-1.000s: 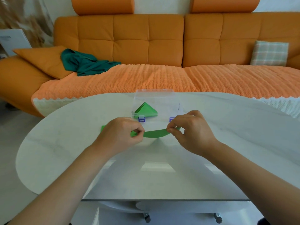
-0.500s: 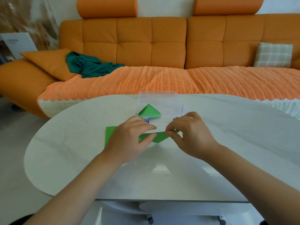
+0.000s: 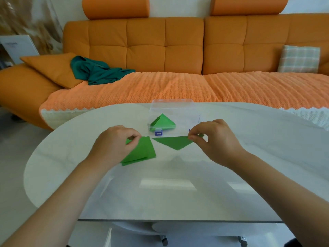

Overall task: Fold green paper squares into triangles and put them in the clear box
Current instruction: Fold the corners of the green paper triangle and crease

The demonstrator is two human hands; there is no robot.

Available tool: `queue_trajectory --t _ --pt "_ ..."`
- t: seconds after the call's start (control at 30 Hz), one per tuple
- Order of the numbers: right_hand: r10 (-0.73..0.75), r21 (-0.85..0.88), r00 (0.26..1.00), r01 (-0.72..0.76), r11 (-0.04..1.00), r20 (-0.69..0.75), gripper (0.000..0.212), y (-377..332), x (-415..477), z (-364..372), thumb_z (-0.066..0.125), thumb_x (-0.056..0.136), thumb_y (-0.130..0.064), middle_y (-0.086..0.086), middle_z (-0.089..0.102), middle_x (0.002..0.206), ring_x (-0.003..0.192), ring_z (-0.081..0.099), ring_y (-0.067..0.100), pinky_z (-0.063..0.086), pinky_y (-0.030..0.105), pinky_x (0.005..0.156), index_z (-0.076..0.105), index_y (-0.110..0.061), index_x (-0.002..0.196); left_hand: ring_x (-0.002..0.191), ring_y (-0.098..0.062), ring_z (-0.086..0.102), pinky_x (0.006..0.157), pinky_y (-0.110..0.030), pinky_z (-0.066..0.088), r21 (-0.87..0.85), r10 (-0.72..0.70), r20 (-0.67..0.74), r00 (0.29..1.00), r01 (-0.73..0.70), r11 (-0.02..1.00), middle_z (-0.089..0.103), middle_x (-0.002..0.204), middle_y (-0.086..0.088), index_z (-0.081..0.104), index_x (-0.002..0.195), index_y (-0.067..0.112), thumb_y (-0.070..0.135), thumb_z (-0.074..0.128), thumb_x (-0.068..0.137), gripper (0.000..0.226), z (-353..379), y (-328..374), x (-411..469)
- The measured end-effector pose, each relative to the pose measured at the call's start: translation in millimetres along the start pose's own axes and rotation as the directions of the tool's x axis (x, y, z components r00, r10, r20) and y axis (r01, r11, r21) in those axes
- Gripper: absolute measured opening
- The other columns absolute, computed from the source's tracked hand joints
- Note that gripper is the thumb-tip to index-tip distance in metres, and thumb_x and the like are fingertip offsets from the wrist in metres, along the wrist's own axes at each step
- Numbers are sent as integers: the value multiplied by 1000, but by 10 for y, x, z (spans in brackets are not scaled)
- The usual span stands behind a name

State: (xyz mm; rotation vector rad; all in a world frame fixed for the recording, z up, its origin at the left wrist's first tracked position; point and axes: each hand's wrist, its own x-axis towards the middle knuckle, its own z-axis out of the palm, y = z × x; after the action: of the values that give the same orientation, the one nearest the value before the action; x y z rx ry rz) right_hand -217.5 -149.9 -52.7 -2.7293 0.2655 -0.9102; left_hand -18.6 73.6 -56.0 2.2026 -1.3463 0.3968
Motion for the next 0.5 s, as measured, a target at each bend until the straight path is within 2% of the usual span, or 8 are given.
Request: queue_trajectory --t 0.07,0.13,0.23,0.3,0.37,0.5 --pt "40 125 996 -50 991 78 9 -28 2 -8 71 88 -19 -16 72 84 72 61 1 43 23 77 75 -26 88 77 -9 65 72 -35 56 -75 -35 -36 999 32 997 72 82 10 78 91 28 22 69 88 11 3 86 -8" --pt "69 246 981 -113 963 181 14 -76 13 -21 68 90 -16 -16 71 88 83 64 5 46 19 77 75 -28 92 83 -5 65 79 -27 54 -236 -62 -30 998 53 970 73 88 11 77 96 29 22 68 90 13 24 269 -28" --pt "50 342 947 -163 925 316 22 -153 20 -42 64 93 -13 -18 67 90 87 62 7 48 20 80 76 -32 95 89 0 64 82 -15 49 -452 -86 128 988 135 882 74 93 16 76 100 32 27 69 90 13 58 556 -69" --pt "45 358 937 -176 917 346 21 -191 18 -47 67 91 -13 -22 66 85 84 62 6 47 17 77 77 -31 96 85 2 64 78 -15 49 -477 -70 253 965 187 858 73 88 20 76 99 35 34 72 87 13 113 660 -83" --pt "93 376 938 -224 899 334 17 -217 18 -58 73 86 -15 -23 69 78 77 62 3 46 13 72 78 -30 93 78 -1 64 71 -15 48 -452 -56 319 946 204 869 71 81 21 76 95 35 36 74 84 11 183 697 -85" --pt "171 431 943 -286 856 286 16 -219 28 -71 76 83 -13 -14 72 73 69 63 3 47 13 70 79 -28 87 66 -1 60 62 -10 43 -426 -86 327 941 228 876 70 73 18 78 84 29 30 76 84 2 265 694 -71"
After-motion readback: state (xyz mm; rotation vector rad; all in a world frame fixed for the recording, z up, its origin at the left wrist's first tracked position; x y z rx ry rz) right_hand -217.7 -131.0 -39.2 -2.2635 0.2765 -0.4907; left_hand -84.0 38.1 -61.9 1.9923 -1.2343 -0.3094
